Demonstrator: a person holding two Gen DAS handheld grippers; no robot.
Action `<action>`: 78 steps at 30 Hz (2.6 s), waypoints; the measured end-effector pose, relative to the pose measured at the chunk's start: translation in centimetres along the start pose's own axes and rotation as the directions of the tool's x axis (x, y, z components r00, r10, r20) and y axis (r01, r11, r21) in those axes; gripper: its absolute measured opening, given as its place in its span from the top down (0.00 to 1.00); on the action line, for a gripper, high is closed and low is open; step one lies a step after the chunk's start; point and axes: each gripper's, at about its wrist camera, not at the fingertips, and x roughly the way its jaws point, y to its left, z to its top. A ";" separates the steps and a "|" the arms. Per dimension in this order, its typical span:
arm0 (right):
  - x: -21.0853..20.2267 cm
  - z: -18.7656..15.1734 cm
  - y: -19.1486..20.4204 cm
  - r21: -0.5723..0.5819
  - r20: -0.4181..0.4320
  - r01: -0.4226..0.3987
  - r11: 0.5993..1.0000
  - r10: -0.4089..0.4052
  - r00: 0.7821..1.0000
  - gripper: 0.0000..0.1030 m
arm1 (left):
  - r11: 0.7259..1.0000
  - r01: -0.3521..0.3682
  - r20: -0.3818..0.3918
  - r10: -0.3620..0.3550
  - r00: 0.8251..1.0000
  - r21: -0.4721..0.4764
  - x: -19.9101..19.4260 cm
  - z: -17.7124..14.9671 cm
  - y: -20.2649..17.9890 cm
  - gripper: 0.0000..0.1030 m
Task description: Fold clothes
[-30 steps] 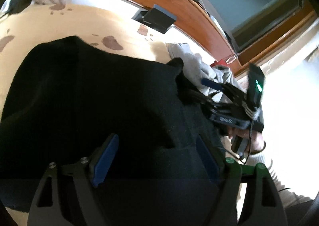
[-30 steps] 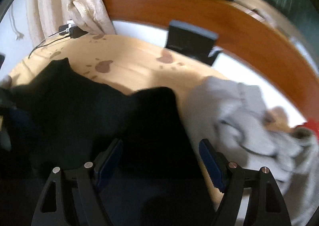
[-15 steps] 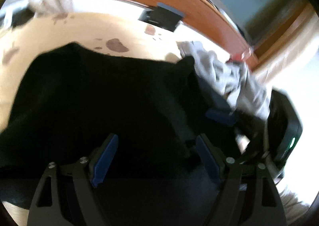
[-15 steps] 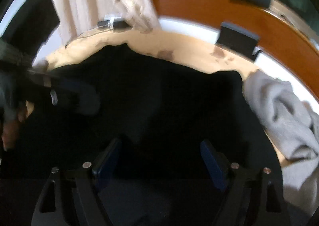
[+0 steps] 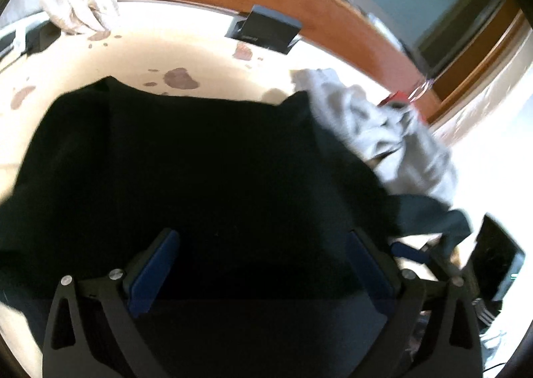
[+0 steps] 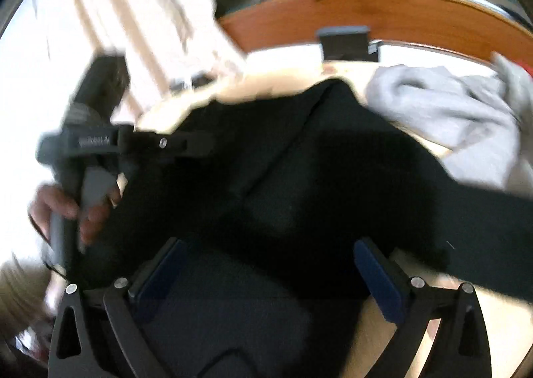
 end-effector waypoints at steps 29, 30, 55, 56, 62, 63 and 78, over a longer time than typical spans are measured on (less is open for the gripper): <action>-18.1 -10.5 -20.3 0.770 0.419 -0.165 0.616 -0.294 0.859 0.01 | 0.962 0.228 0.038 -0.225 0.974 -0.151 4.1 -1.7 -2.0 0.01; -17.7 -10.3 -20.6 0.777 0.405 -0.157 0.609 -0.294 0.865 0.01 | 0.963 0.228 0.039 -0.225 0.974 -0.143 4.1 -1.7 -2.1 0.01; -17.6 -11.2 -19.3 0.721 0.471 -0.133 0.680 -0.339 0.814 0.02 | 0.978 0.206 0.103 -0.203 0.974 -0.020 4.0 -3.1 -3.0 0.01; -17.5 -11.2 -19.1 0.723 0.453 -0.101 0.683 -0.358 0.816 0.04 | 0.979 0.202 0.105 -0.200 0.974 -0.012 4.0 -3.2 -3.1 0.01; -17.6 -12.7 -19.7 0.782 0.440 -0.121 0.612 -0.404 0.802 0.55 | 0.981 0.191 0.109 -0.191 0.975 0.009 4.0 -3.4 -3.2 0.01; -17.6 -13.2 -20.2 0.799 0.435 -0.145 0.584 -0.394 0.810 0.67 | 0.982 0.190 0.109 -0.190 0.976 0.011 4.1 -3.4 -3.2 0.01; -24.5 -3.6 -11.3 0.504 0.620 0.086 0.860 -0.429 0.657 0.87 | 0.964 0.238 0.053 -0.233 0.971 -0.122 3.6 -2.6 -1.9 0.01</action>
